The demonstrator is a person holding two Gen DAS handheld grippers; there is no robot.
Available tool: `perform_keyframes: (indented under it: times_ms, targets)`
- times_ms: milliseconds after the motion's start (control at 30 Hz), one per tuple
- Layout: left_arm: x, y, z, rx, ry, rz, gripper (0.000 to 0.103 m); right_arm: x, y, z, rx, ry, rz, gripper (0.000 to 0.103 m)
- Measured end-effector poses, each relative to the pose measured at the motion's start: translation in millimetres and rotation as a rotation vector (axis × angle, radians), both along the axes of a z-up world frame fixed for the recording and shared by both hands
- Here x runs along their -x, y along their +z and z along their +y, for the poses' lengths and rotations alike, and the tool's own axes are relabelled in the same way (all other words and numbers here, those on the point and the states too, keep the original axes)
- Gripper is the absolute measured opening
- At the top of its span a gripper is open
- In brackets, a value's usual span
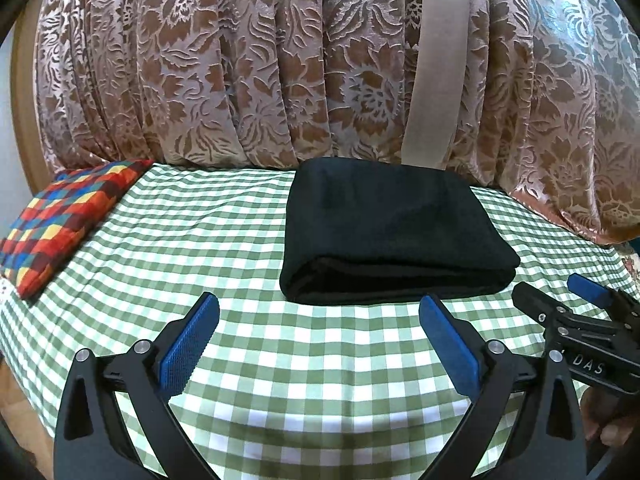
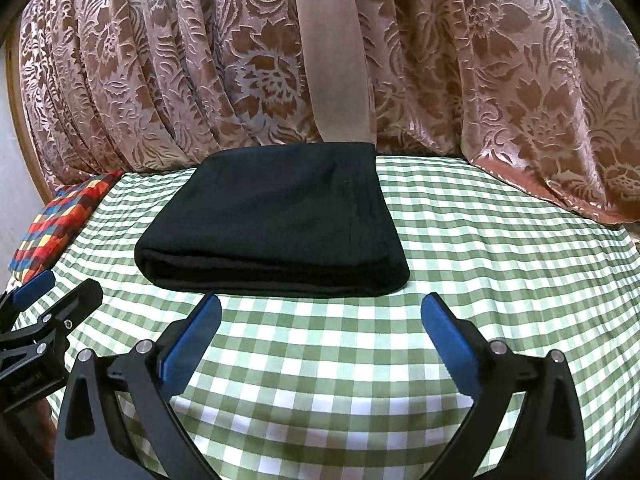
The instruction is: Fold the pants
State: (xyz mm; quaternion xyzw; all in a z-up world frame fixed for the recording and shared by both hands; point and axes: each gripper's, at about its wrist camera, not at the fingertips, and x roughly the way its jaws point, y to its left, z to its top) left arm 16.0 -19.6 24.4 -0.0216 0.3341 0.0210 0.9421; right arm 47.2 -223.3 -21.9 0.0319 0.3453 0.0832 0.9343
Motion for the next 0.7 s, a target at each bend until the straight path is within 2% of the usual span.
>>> perform_keyframes:
  times_ms: [700]
  targets:
    - [8.5,8.6,0.4,-0.020,0.030,-0.032,0.099,6.6,5.1,5.7,-0.001,0.019,-0.019,0.100]
